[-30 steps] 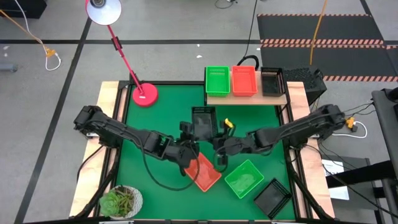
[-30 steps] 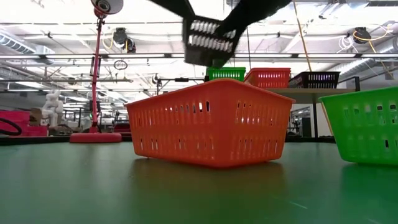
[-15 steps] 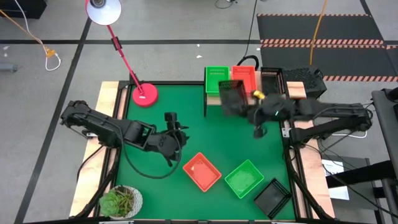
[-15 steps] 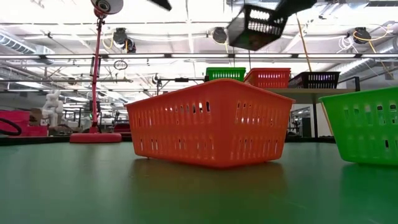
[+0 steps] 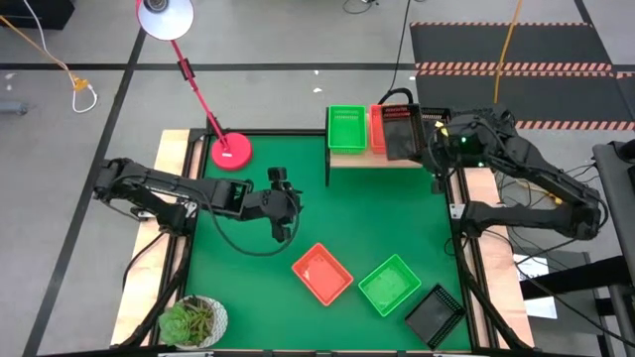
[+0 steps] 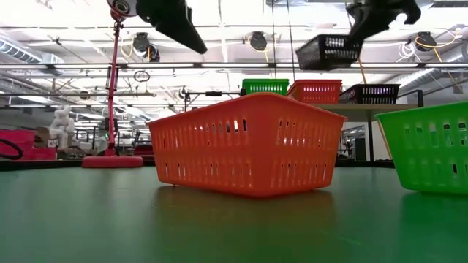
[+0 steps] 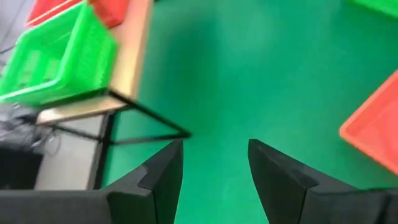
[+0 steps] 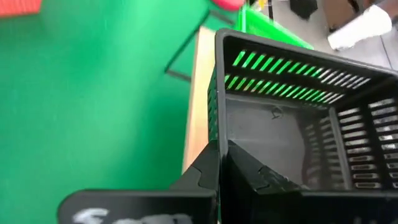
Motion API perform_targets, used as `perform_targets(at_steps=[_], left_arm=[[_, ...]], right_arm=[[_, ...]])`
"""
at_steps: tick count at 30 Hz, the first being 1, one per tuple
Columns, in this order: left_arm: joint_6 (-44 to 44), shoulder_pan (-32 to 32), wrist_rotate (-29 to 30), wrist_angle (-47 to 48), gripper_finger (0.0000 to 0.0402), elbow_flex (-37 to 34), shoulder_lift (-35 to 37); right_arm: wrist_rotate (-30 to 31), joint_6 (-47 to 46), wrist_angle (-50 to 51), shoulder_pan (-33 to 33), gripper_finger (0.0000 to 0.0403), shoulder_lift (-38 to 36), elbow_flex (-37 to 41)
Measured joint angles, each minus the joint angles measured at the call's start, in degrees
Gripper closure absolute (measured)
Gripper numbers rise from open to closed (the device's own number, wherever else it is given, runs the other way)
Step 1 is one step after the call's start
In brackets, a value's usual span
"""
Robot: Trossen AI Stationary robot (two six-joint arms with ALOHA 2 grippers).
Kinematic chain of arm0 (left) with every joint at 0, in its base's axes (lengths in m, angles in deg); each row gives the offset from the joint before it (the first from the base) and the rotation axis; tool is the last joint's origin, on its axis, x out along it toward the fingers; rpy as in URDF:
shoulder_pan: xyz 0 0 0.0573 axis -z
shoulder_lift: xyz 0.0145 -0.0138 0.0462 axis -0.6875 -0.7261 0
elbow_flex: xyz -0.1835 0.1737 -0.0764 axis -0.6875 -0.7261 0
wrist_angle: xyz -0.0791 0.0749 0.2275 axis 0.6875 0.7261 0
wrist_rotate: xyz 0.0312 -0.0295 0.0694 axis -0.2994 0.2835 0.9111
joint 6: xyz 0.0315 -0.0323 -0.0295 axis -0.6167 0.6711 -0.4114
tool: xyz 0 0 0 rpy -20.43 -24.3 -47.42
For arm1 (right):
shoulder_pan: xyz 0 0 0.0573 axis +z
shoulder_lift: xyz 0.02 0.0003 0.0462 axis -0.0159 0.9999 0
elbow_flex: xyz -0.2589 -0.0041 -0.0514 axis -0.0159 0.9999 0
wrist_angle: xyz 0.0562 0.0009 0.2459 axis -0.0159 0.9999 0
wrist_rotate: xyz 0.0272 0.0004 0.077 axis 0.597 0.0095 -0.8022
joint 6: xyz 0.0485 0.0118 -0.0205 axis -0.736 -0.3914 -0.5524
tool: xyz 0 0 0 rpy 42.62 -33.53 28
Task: Stack baskets on shelf by color
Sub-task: Stack the left black basket on top of the black basket on the shelf
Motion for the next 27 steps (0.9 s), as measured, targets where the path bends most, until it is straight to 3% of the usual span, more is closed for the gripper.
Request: perform_targets(at_steps=[7, 23, 27], left_arm=[[-2.54, -0.51, -4.5, -3.28, 0.0218, -1.48, 0.02], [-3.0, -0.49, -6.89, -4.63, 0.0218, -1.48, 0.04], [-2.97, -0.51, -7.19, -4.63, 0.0218, -1.48, 0.04]], right_arm=[[-7.25, 3.64, 0.58, -9.59, 0.0399, -1.57, 0.0], [-7.4, 12.77, 6.12, -25.66, 0.0399, -2.42, 0.0], [-10.46, 14.96, 7.09, -29.12, 0.0399, -2.42, 0.0]])
